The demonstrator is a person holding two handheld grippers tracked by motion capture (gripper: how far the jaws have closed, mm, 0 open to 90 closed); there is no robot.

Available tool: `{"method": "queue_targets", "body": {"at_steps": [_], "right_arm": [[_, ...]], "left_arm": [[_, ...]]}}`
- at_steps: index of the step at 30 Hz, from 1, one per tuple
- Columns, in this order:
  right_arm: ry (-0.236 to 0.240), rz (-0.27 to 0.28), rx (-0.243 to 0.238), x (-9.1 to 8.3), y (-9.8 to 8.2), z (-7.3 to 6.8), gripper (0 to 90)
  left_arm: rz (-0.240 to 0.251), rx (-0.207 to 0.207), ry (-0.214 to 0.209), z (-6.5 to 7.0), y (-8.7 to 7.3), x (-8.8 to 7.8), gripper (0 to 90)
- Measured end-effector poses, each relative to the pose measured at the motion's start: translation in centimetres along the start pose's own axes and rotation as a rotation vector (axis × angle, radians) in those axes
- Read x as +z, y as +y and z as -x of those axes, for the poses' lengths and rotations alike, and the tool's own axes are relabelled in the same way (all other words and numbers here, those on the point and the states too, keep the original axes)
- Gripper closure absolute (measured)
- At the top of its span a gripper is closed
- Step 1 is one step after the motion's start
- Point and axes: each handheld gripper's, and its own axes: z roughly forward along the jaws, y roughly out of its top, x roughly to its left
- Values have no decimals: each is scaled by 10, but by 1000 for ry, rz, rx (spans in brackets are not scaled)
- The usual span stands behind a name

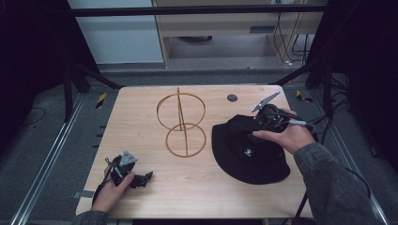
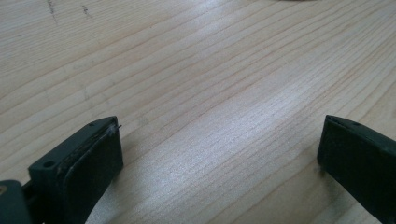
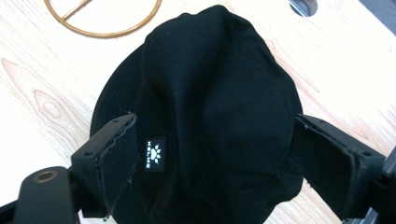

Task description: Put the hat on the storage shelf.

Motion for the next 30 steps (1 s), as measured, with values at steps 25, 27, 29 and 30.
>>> {"method": "queue_targets", "body": {"at_steps": [25,27,29,30], "right_arm": [[55,-122,-32,35,-2,-6,513],[50,-126,-35,35,-2,-5,591],[42,-127,-35,34,-3,-3,695],[52,-129,-32,33,-3,-2,739]], "left_arm": [[0,1,0,0,0,0,0],[0,1,0,0,0,0,0],[0,0,0,0,0,0,0],[0,1,0,0,0,0,0]]}}
